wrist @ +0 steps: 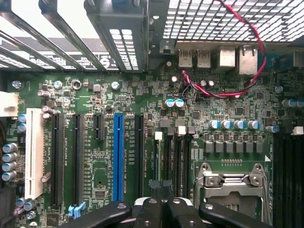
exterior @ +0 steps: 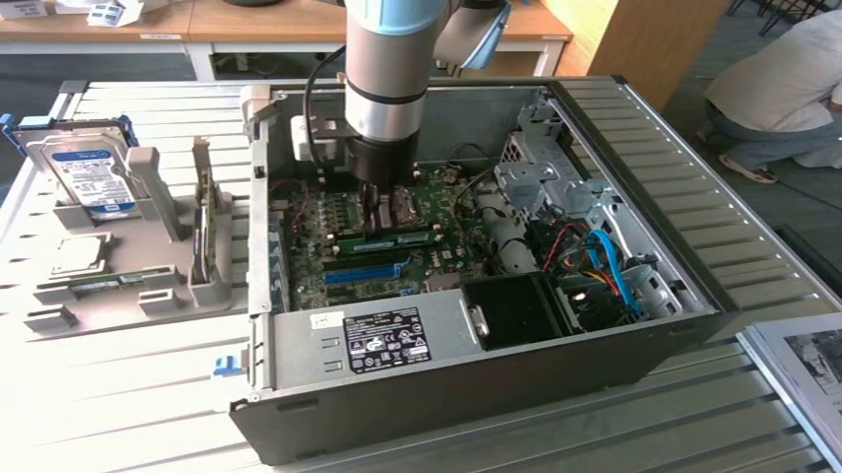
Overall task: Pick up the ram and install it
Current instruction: 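Press down the ram until it locks into place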
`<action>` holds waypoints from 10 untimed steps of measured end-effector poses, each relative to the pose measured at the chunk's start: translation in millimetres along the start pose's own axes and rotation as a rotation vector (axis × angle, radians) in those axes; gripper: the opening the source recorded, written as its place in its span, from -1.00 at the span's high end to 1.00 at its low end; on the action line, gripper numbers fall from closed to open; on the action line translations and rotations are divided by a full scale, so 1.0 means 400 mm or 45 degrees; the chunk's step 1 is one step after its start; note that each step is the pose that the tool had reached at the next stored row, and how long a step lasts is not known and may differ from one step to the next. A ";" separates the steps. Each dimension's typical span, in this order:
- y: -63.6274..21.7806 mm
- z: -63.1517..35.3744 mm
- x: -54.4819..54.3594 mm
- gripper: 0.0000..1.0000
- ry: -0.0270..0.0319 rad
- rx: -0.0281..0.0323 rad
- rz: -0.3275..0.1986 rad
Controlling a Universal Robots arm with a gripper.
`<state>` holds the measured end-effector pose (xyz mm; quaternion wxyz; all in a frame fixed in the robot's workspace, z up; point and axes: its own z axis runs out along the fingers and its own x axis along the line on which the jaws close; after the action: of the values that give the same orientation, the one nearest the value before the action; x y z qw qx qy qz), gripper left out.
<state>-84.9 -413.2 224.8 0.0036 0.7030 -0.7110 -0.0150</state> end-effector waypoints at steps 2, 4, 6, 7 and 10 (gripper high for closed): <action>0.000 -0.006 0.000 0.80 0.0005 -0.0004 0.000; 0.001 -0.013 0.000 0.80 0.0008 -0.0007 0.000; 0.001 -0.021 0.000 0.80 0.0008 -0.0006 0.000; 0.001 -0.026 0.000 0.80 0.0008 -0.0006 0.000; 0.002 -0.043 0.000 0.80 0.0008 -0.0006 0.000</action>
<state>-85.1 -413.3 242.0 0.0040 0.7029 -0.7111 -0.0150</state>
